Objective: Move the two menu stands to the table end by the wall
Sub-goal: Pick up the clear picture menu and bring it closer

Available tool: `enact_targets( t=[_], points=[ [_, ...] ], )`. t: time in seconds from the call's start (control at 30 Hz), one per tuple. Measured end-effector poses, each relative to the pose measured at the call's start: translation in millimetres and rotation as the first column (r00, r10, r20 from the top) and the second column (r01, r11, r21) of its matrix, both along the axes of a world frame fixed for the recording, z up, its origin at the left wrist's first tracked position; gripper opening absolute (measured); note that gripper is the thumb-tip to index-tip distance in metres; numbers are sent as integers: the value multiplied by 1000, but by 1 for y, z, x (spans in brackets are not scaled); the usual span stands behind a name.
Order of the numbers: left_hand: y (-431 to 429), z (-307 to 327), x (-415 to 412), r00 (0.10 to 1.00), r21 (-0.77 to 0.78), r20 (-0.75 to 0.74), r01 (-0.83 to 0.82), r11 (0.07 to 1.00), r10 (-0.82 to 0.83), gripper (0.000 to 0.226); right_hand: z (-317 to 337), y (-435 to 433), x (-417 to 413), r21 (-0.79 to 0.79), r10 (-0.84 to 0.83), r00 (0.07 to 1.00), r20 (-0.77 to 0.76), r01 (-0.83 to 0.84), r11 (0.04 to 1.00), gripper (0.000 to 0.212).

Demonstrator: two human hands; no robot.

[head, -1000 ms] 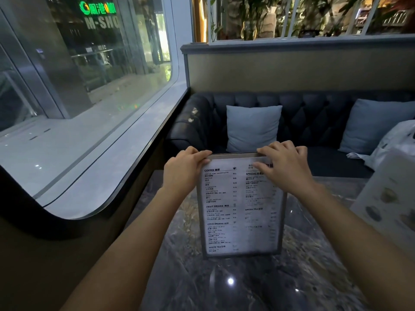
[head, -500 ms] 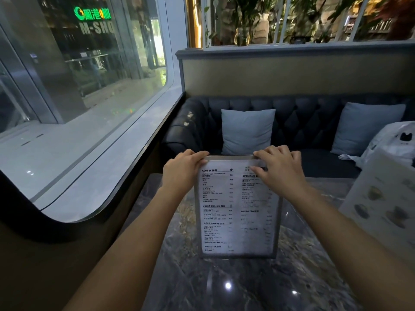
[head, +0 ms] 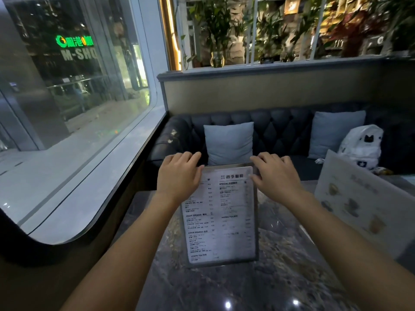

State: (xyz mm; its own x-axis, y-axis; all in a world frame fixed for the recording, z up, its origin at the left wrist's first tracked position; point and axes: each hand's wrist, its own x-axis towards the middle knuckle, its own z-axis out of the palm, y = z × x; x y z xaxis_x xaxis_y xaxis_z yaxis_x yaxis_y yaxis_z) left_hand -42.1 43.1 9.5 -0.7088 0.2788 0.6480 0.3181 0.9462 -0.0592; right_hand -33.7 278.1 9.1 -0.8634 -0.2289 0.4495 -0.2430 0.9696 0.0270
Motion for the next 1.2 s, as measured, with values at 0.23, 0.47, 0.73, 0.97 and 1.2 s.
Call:
enact_targets(
  t=[0.23,0.47,0.73,0.97,1.2],
  points=[
    [89,27,8,978,16,-53,205,979,-204,31,26,63,43,-63,-141,988,-64,137,989,37],
    [186,29,16,914,81,-8,405,911,-406,32,34,146,90,-27,-330,942,-67,328,944,33],
    [277,14,25,809,89,116,570,817,-577,34,24,207,118,-33,-411,912,16,411,911,26],
    [312,4,25,734,128,227,629,767,-640,32,5,223,121,-169,-366,921,132,385,907,15],
    [319,0,21,777,137,228,571,809,-587,23,-4,235,118,-224,-301,947,109,318,921,17]
  ],
)
